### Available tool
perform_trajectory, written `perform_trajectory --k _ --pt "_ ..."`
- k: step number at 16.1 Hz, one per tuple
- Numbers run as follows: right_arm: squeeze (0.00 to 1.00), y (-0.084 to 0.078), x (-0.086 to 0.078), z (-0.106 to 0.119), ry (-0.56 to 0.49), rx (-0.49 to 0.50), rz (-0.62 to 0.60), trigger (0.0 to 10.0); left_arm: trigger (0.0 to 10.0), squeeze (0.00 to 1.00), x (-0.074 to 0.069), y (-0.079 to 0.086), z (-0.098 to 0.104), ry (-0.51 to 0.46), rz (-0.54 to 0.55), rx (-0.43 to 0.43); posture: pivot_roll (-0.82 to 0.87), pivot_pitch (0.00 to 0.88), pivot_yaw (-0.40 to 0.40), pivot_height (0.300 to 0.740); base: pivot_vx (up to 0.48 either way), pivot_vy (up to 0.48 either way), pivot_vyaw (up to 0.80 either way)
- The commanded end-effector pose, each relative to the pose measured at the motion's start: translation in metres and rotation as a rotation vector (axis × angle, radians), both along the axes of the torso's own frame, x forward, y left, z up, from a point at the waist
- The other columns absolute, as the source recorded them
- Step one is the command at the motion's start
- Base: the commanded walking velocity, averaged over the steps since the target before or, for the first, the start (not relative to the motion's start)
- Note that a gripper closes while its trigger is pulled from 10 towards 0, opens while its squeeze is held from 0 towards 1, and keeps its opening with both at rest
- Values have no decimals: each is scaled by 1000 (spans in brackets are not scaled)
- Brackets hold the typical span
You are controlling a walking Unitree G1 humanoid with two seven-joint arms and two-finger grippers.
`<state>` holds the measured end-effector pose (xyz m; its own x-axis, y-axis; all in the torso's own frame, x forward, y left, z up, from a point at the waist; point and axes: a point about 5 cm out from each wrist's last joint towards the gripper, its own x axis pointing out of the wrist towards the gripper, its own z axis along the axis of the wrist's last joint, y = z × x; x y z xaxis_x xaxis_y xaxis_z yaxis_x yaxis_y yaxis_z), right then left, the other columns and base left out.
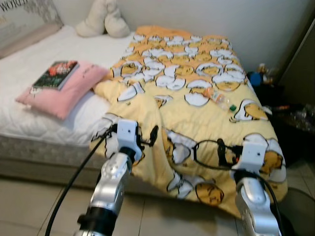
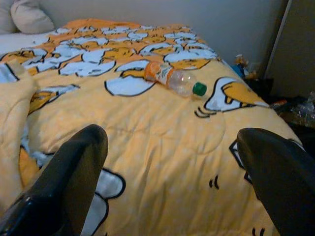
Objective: Clean up the room
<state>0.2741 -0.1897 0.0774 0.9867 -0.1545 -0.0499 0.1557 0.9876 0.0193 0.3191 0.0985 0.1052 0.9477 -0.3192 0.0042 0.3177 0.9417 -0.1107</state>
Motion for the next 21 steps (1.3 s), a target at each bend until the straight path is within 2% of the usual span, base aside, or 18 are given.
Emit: perform_trajectory --k 1,5,11,12,13,14,21 --pt "0 0 3 3 -16 -14 0 10000 10000 0 5 -3 8 -24 0 -20 122 0 15 740 480 0 0" --pt "0 -1 2 3 -11 -33 4 10000 10000 0 8 -3 10 -20 21 -46 118 0 13 740 480 0 0" --pt "0 2 3 2 -8 -34 10 10000 10000 0 9 -7 13 -28 -1 -43 116 0 16 740 480 0 0" --pt "0 2 3 2 -8 -33 10 10000 10000 0 9 -7 12 -25 0 -34 115 0 15 740 480 0 0" --pt "0 2 2 2 -7 -33 9 10000 10000 0 10 -8 8 -15 12 56 115 0 16 740 0 0 0" --pt "0 2 2 2 -6 -33 8 10000 10000 0 11 -9 6 9 4 58 114 0 16 740 0 0 0" --pt "0 3 1 2 -7 -32 4 10000 10000 0 13 -15 10 -11 -14 28 102 0 25 740 382 -284 0"
